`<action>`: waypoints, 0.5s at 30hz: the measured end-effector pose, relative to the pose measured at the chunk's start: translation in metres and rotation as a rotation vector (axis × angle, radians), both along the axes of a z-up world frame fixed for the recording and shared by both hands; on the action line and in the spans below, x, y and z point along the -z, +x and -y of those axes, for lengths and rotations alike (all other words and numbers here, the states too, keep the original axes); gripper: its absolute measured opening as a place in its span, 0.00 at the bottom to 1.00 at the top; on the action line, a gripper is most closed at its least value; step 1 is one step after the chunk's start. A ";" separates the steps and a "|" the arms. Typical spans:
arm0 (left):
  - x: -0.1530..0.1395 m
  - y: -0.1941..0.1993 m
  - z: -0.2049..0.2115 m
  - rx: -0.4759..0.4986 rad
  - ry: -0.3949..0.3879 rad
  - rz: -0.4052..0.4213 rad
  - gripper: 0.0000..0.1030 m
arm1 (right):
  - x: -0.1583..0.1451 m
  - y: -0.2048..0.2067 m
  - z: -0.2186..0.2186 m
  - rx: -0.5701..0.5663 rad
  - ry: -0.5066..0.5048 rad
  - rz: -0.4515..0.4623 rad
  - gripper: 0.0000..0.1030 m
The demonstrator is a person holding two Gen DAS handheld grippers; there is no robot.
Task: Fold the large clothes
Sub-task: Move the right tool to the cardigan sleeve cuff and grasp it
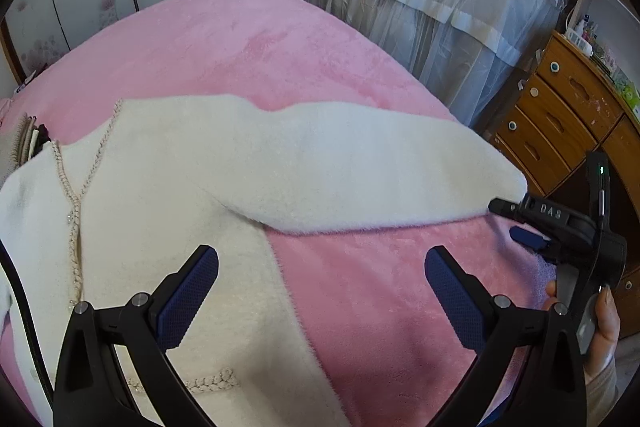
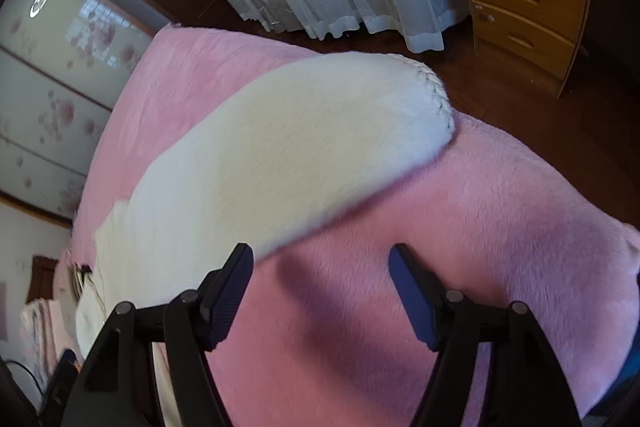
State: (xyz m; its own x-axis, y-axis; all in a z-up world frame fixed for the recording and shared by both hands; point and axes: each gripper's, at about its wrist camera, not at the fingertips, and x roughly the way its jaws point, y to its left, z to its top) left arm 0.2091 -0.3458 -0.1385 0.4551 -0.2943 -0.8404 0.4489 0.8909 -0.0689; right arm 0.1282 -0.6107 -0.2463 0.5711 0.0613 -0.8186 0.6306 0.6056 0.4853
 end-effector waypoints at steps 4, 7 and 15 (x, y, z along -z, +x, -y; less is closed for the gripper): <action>0.007 -0.001 -0.005 -0.006 0.001 -0.001 0.99 | 0.001 0.015 0.005 0.034 -0.027 0.001 0.69; 0.010 -0.008 -0.007 -0.008 0.023 0.014 0.99 | 0.005 0.025 0.010 0.057 -0.047 -0.012 0.60; 0.004 -0.001 -0.043 -0.072 0.020 0.025 0.99 | -0.029 0.046 -0.001 0.011 -0.235 0.021 0.11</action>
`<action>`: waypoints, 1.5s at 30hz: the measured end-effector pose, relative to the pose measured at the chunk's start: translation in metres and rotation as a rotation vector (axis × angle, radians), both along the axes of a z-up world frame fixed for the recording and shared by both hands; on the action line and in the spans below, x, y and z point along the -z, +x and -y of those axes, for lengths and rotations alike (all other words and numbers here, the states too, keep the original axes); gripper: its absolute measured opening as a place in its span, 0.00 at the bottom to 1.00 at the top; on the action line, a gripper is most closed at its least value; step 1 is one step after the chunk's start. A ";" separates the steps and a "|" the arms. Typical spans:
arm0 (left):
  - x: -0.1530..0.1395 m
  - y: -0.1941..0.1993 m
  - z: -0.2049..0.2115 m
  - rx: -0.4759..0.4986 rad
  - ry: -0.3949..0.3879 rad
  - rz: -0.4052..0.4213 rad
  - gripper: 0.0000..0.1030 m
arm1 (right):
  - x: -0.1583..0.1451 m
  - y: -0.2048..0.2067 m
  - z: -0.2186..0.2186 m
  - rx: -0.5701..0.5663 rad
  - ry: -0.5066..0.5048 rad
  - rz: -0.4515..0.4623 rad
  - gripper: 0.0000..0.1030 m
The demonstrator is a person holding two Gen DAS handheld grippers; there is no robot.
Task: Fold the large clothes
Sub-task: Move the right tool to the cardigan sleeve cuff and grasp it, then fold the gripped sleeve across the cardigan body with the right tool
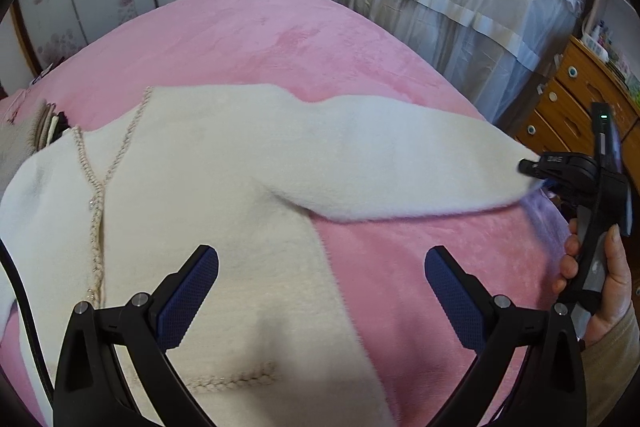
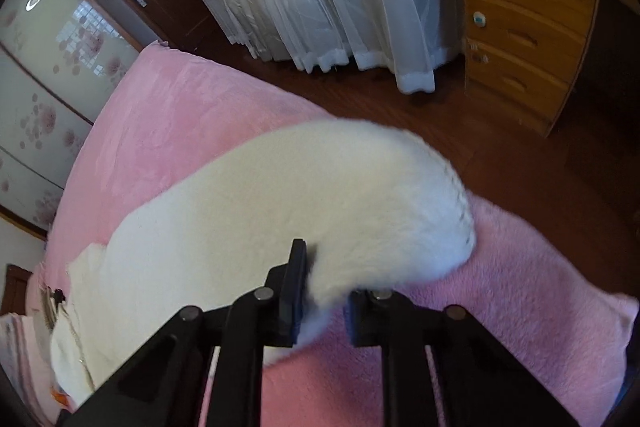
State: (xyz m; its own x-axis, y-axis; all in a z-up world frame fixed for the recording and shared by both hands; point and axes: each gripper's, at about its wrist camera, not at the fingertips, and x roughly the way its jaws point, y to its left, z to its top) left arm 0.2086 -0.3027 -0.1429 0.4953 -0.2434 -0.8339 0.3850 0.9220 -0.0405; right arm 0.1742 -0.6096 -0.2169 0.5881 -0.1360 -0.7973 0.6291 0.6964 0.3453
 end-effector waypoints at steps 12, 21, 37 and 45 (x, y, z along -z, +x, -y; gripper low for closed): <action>-0.003 0.024 -0.130 -0.265 -0.056 0.012 0.99 | -0.091 0.048 -0.210 -0.575 -0.390 0.200 0.10; 0.037 0.043 -0.192 -0.334 -0.099 -0.097 0.99 | 0.008 0.076 -0.314 -0.831 -0.387 -0.043 0.31; 0.090 0.086 -0.130 -0.123 -0.460 -0.370 0.65 | -0.010 0.000 -0.268 -0.699 -0.138 0.041 0.53; 0.119 0.117 -0.101 -0.182 -0.511 -0.463 0.41 | 0.009 -0.020 -0.254 -0.667 -0.120 0.001 0.53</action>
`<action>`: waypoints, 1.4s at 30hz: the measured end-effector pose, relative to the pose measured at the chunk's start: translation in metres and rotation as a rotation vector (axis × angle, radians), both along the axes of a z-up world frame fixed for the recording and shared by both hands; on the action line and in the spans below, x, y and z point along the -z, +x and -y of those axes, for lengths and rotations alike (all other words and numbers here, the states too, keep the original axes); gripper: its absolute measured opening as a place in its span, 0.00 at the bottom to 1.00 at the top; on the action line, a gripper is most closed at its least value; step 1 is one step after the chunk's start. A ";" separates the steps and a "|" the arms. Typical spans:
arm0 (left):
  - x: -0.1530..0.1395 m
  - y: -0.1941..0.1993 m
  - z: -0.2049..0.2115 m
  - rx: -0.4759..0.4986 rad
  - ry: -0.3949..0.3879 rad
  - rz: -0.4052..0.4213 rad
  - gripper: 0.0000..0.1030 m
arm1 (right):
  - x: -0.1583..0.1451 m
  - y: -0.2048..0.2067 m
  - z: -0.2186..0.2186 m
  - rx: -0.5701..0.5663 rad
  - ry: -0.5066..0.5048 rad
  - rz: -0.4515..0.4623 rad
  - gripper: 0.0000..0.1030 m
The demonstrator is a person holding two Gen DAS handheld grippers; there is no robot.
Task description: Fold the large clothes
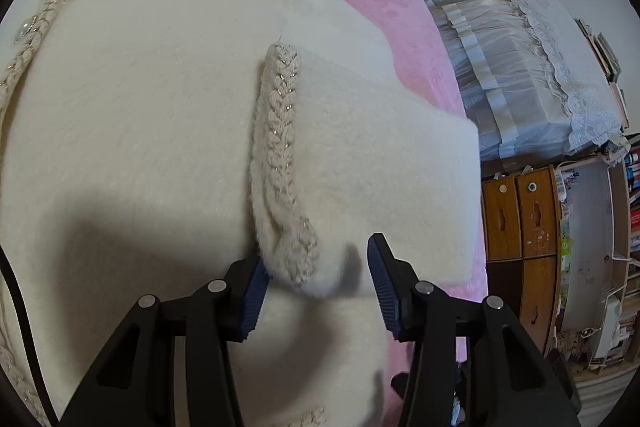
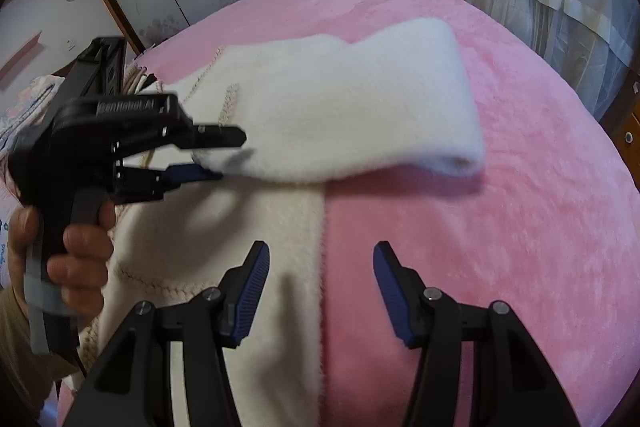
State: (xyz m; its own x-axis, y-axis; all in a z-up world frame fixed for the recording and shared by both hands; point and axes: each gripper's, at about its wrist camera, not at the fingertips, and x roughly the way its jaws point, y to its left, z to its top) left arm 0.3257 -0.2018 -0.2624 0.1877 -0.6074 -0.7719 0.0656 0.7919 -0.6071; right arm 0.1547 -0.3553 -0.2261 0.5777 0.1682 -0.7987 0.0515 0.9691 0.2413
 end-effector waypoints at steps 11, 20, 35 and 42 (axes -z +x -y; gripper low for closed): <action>-0.112 0.025 0.028 0.040 0.218 0.300 0.12 | 0.014 0.020 0.028 0.076 0.036 -0.055 0.53; -0.239 0.050 -0.002 -0.055 0.284 0.515 0.13 | 0.015 0.074 0.024 0.127 0.064 -0.029 0.53; -0.140 0.052 -0.186 -0.276 0.421 0.340 0.13 | 0.016 0.127 -0.033 0.029 -0.168 -0.012 0.28; -0.020 0.017 -0.215 -0.287 0.391 0.135 0.14 | 0.015 0.125 -0.034 0.019 -0.219 -0.019 0.28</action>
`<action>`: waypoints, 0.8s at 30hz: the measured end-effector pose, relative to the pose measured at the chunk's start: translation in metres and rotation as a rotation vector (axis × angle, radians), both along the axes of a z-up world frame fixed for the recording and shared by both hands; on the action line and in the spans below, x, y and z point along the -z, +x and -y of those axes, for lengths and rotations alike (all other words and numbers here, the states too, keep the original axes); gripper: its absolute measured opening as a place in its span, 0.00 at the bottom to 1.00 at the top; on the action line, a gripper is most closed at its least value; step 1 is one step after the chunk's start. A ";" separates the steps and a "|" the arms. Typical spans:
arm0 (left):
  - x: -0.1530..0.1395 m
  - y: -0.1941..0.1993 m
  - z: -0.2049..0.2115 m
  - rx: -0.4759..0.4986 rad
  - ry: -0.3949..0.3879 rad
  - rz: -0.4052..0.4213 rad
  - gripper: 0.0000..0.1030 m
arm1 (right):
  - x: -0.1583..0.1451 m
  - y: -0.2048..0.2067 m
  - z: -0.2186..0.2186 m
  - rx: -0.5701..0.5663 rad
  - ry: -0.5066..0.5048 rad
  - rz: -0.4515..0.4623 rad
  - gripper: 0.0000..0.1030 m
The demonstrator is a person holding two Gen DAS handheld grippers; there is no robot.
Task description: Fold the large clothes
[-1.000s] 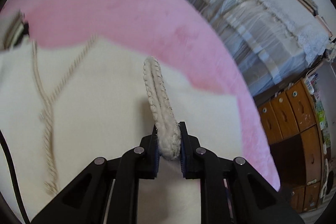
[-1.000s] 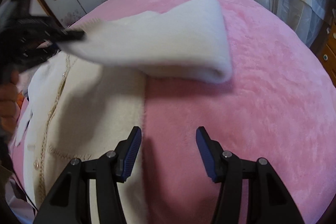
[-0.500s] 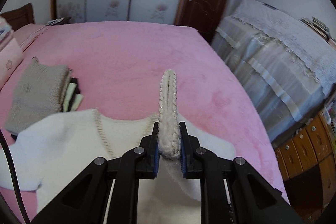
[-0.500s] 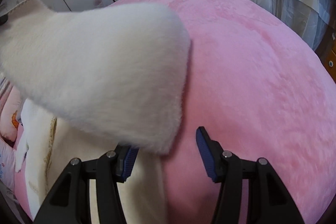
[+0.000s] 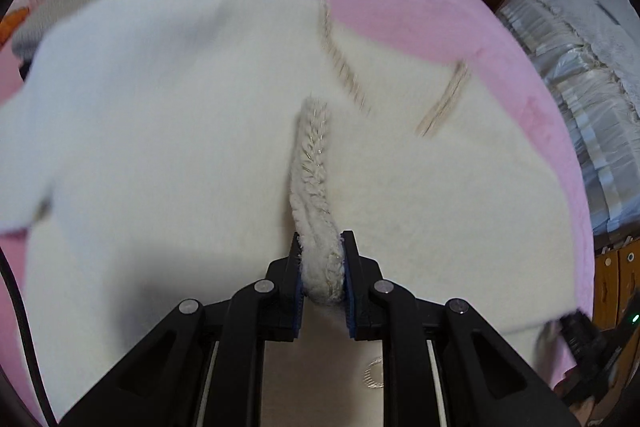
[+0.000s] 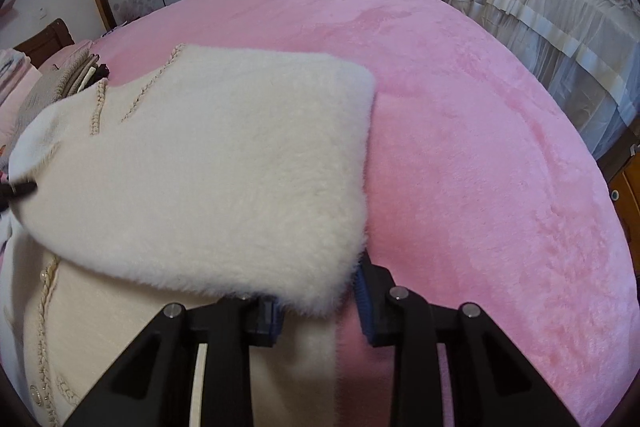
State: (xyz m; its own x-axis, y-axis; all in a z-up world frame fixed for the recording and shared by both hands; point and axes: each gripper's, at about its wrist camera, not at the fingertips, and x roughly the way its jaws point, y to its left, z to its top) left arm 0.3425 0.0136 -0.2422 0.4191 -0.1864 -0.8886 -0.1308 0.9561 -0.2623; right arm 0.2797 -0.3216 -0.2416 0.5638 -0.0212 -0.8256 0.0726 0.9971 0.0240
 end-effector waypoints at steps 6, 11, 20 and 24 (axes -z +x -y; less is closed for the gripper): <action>0.000 0.003 0.002 0.048 -0.035 0.000 0.42 | -0.003 -0.002 0.001 0.001 -0.002 -0.049 0.34; -0.015 0.017 -0.013 0.071 -0.066 0.057 0.73 | -0.021 -0.020 -0.002 -0.095 -0.005 -0.050 0.36; 0.000 0.074 -0.014 0.117 -0.054 0.023 0.70 | -0.066 -0.022 0.004 -0.174 0.114 0.015 0.51; 0.007 0.090 0.002 0.175 -0.024 0.003 0.23 | -0.058 0.015 0.016 -0.087 0.119 0.006 0.54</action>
